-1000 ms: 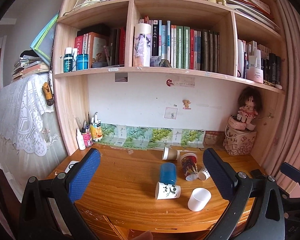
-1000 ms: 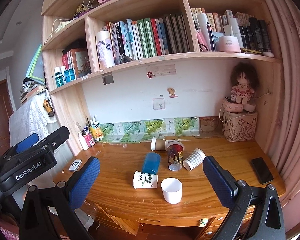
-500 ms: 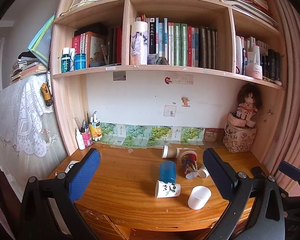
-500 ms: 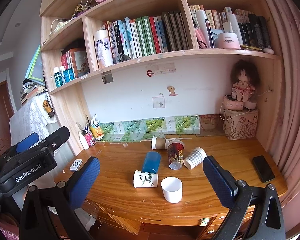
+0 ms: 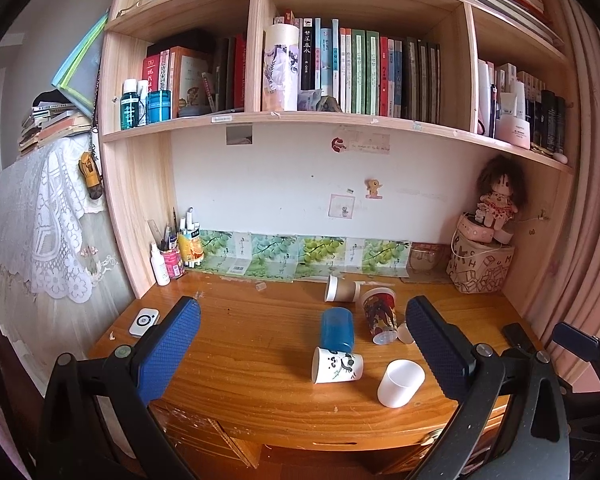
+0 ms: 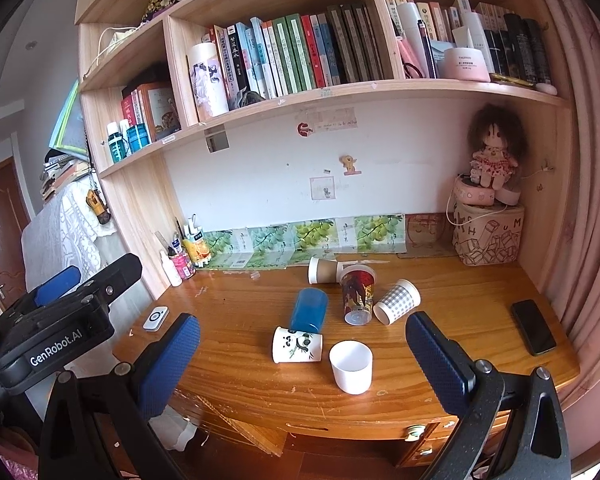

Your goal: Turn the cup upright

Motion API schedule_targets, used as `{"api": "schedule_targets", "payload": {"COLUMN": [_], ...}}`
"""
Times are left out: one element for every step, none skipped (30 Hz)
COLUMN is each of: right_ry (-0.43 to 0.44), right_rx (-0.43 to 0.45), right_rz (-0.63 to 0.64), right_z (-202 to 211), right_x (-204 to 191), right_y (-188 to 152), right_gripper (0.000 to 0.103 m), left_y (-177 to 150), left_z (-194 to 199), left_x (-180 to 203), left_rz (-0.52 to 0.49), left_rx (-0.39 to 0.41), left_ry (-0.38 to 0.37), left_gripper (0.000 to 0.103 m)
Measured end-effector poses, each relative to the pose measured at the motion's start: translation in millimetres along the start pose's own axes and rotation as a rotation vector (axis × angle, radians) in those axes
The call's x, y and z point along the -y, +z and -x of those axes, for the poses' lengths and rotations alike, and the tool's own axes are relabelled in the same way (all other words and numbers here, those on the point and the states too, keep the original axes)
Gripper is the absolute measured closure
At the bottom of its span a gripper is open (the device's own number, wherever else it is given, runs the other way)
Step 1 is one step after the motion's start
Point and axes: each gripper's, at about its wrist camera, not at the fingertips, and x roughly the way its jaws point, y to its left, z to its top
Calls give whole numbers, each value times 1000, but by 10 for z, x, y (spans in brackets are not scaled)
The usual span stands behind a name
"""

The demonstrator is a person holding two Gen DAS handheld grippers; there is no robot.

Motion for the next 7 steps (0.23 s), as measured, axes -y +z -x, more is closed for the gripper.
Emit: {"api": "schedule_targets", "payload": {"right_ry": [1, 1, 0, -2, -6, -10, -13], "right_rx": [-3, -6, -9, -10, -9, -9, -9], "right_rz": [-1, -1, -2, -3, -3, -4, -4], "right_z": [-7, -14, -22, -30, -36, -41, -51], "right_x": [-10, -23, -33, -40, -52, -67, -77], "right_y": [-2, -4, -2, 3, 6, 7, 16], "right_gripper": [0, 0, 0, 0, 0, 0, 0], "left_y": [-1, 0, 2, 6, 9, 7, 10], "left_z": [-4, -11, -18, -22, -27, -29, -37], "left_x": [-5, -18, -33, -26, -39, -37, -48], "left_rz": [-1, -1, 0, -1, 0, 0, 0], "left_rx": [-1, -2, -4, -4, -3, -2, -1], "left_ry": [-3, -5, -6, -6, -7, -7, -9], "left_gripper": [0, 0, 0, 0, 0, 0, 0]}}
